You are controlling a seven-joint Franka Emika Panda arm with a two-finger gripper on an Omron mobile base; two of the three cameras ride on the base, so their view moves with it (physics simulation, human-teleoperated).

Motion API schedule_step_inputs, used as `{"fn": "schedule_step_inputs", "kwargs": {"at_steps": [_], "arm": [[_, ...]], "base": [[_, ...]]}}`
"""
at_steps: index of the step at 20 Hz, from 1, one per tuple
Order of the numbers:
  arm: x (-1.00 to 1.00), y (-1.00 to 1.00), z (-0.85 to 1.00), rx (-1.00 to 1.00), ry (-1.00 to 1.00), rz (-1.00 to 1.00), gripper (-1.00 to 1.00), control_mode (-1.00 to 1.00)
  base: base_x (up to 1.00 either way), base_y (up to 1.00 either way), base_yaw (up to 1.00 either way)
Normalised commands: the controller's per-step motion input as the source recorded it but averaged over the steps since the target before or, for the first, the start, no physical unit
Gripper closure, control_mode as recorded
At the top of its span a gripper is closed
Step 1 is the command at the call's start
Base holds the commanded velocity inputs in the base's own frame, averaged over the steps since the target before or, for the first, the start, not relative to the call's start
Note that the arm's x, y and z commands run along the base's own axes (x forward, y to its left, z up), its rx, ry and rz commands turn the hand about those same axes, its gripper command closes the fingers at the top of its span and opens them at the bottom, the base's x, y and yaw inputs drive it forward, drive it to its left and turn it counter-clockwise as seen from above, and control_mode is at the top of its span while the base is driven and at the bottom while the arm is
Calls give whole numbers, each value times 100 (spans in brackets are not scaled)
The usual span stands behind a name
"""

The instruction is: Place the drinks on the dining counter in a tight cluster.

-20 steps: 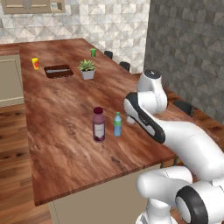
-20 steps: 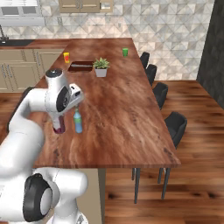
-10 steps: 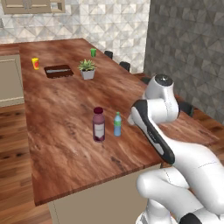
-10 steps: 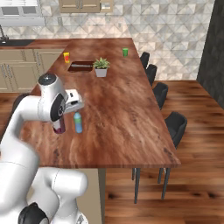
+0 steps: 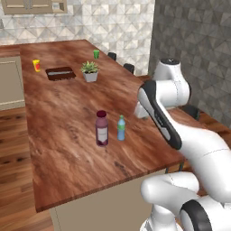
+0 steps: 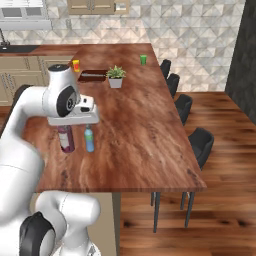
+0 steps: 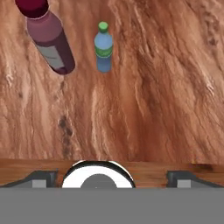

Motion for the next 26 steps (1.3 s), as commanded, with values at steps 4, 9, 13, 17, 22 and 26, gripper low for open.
{"fn": "schedule_step_inputs", "kwargs": {"at_steps": [4, 9, 13, 17, 22, 26], "arm": [[-44, -3, 29, 5, 23, -16, -100, -100], [-84, 2, -10, 3, -29, -2, -100, -100], [-98, 1, 13, 4, -19, -1, -100, -100], [-87, 0, 23, 6, -4, -4, -100, -100], [-22, 0, 1, 0, -1, -3, -100, -100], [0, 0, 0, 0, 0, 0, -100, -100]], "base": [[0, 0, 0], [0, 0, 0], [0, 0, 0], [0, 0, 0], [0, 0, 0], [0, 0, 0]]}}
